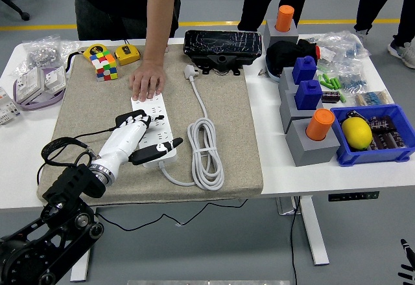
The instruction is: Pick up the plug,place it near the board,insert it into the board,press the button
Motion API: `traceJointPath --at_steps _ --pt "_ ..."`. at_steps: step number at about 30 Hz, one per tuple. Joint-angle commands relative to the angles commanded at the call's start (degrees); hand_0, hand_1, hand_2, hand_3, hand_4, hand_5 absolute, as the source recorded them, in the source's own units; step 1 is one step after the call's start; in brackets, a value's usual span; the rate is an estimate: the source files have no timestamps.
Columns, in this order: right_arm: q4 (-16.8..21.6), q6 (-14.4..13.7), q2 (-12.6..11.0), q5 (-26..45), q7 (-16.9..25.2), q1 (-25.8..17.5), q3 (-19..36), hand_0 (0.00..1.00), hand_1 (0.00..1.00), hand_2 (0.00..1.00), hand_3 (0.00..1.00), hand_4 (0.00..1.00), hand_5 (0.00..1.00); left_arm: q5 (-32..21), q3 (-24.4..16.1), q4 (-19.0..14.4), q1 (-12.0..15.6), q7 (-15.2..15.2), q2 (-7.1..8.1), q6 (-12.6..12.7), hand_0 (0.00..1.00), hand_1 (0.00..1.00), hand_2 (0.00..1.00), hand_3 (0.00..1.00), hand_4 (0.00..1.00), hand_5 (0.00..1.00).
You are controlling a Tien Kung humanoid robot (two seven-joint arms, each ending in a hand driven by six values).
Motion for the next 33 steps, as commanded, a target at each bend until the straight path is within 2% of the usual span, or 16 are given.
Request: traceJointPath --at_steps 8,12,13,16,18,19,22,24,25,28,30,31,33 --pt "0.00 -0.02 0.01 -0.02 -0.12 -0.21 -0.04 0.998 0.846 0.754 0.795 0.998 0.998 -0.46 0.36 -4.93 0.17 -0.32 0.59 1.38 0.998 0.941 0.898 0.889 0.998 0.998" --pt "0.00 -0.04 -0.03 0.09 -0.13 -0.14 -0.21 0.998 0.846 0.754 0.795 0.998 0.998 -2.04 0.32 -9.15 0.19 -2.08 0.89 4.29 0.998 0.941 0.898 0.889 0.998 0.998" --pt "0.00 -0.05 -0.02 0.11 -0.13 -0.13 -0.23 0.998 0.846 0.755 0.795 0.998 0.998 -2.47 0.21 -10.01 0.29 -2.41 0.93 4.98 0.800 0.811 0.795 0.858 0.998 0.835" --pt "0.00 -0.08 0.01 0.08 -0.15 -0.18 -0.19 0.998 0.846 0.755 0.795 0.998 0.998 -2.71 -0.57 -12.91 0.90 -2.25 0.98 6.33 0.800 0.811 0.795 0.858 0.998 0.835" --pt "0.00 -0.07 0.06 0.02 -0.16 -0.24 -0.18 0.998 0.846 0.755 0.795 0.998 0.998 -0.77 -1.46 -14.91 1.46 -0.70 1.02 4.84 0.800 0.811 0.795 0.858 0.998 0.835" --pt "0.00 -0.06 0.09 -0.01 -0.16 -0.26 -0.17 0.998 0.846 0.755 0.795 0.998 0.998 0.84 -2.01 -16.27 1.71 0.54 1.18 3.60 0.295 0.277 0.306 0.874 0.639 0.134" --pt "0.00 -0.04 0.13 -0.10 -0.16 -0.20 -0.14 0.998 0.846 0.755 0.795 0.998 0.998 4.98 -2.92 -18.32 1.96 3.46 1.58 1.02 0.295 0.277 0.306 0.874 0.639 0.134" --pt "0.00 -0.06 0.13 -0.02 -0.11 -0.12 -0.20 0.998 0.846 0.755 0.795 0.998 0.998 6.25 -3.46 -18.32 2.17 4.56 1.73 -0.52 0.295 0.277 0.306 0.874 0.639 0.134" --pt "0.00 -0.07 0.13 0.02 -0.09 -0.09 -0.22 0.998 0.846 0.755 0.794 0.998 0.998 6.56 -3.72 -18.32 2.28 4.93 1.79 -1.37 0.222 0.120 0.178 0.805 0.553 0.002" --pt "0.00 -0.08 0.12 0.08 -0.07 -0.05 -0.25 0.998 0.846 0.755 0.794 0.998 0.998 6.68 -4.54 -18.32 2.63 5.67 1.97 -4.31 0.222 0.120 0.178 0.805 0.553 0.002" --pt "0.00 -0.03 0.08 0.02 -0.14 -0.10 -0.21 0.998 0.846 0.755 0.794 0.998 0.998 5.96 -5.52 -18.32 2.65 7.23 2.06 -8.89 0.222 0.120 0.178 0.805 0.553 0.002" --pt "0.00 -0.01 0.08 -0.03 -0.17 -0.12 -0.17 0.998 0.846 0.755 0.794 0.998 0.998 5.87 -5.84 -18.32 2.59 7.79 2.09 -11.47 0.166 0.051 0.142 0.698 0.603 0.002" --pt "0.00 0.04 0.19 0.01 -0.17 -0.19 -0.19 0.998 0.846 0.755 0.794 0.998 0.998 5.52 -6.38 -18.32 2.40 9.56 2.23 -15.36 0.166 0.051 0.142 0.698 0.603 0.002"
